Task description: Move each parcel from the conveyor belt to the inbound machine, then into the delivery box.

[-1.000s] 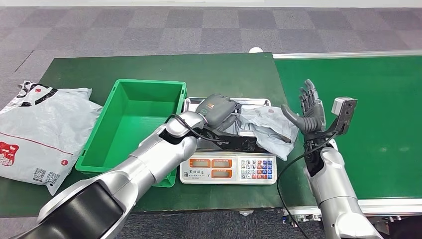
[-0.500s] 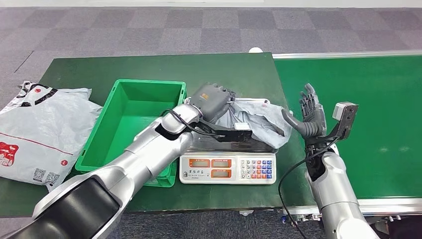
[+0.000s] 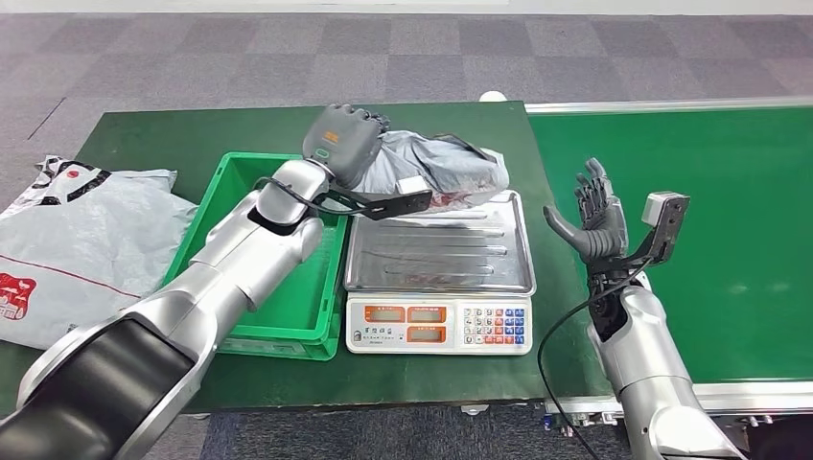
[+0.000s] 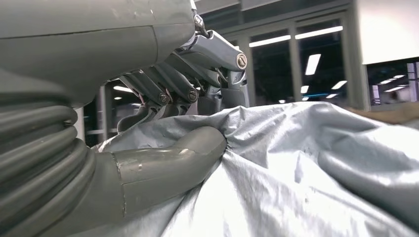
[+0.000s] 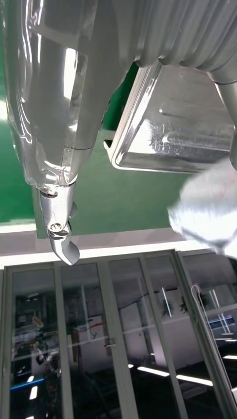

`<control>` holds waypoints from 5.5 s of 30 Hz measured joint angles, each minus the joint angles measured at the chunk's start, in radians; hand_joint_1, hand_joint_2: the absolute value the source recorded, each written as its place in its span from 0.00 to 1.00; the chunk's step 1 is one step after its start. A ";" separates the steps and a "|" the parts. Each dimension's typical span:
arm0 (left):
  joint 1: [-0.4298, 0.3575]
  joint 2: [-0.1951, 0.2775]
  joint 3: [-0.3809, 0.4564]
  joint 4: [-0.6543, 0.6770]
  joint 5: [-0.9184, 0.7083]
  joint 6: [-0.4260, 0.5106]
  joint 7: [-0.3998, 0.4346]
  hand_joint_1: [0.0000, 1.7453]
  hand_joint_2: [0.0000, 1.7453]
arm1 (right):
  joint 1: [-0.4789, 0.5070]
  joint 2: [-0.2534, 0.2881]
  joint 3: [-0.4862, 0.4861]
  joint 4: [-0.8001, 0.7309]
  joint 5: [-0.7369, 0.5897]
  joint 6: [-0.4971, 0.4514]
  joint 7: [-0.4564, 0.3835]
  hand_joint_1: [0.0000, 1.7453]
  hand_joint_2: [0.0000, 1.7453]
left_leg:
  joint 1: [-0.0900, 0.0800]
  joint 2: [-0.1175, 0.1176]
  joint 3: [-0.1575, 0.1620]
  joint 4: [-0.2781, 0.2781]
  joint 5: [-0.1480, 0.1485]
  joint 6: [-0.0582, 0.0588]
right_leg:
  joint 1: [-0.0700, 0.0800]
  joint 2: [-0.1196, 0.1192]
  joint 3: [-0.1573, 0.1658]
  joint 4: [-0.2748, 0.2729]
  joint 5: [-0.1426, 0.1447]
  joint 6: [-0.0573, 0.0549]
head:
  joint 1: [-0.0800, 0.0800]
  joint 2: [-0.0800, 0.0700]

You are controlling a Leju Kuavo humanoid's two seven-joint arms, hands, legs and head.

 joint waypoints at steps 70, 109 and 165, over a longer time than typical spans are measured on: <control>0.739 0.514 0.509 -0.859 0.150 0.038 -0.090 1.00 1.00 | 0.269 -0.140 -0.052 -0.248 -0.055 -0.046 0.043 0.00 1.00 | 0.002 0.004 0.001 -0.001 -0.004 -0.003 | 0.002 0.004 -0.001 0.000 -0.004 -0.004 | 0.000 0.000; 0.615 0.472 0.341 -0.714 0.407 -0.196 -0.126 0.00 1.00 | 0.168 -0.149 -0.030 -0.204 -0.044 -0.035 0.050 0.00 1.00 | 0.002 0.004 0.002 -0.001 -0.004 -0.003 | 0.002 0.005 -0.001 0.000 -0.003 -0.004 | 0.000 0.000; 0.353 -0.041 0.322 -0.169 1.088 -0.283 -0.376 0.00 1.00 | -0.134 0.080 0.165 0.188 0.181 -0.186 -0.100 0.00 1.00 | 0.002 0.001 0.002 0.000 0.000 -0.003 | 0.002 0.002 0.001 0.000 0.000 -0.003 | 0.000 0.000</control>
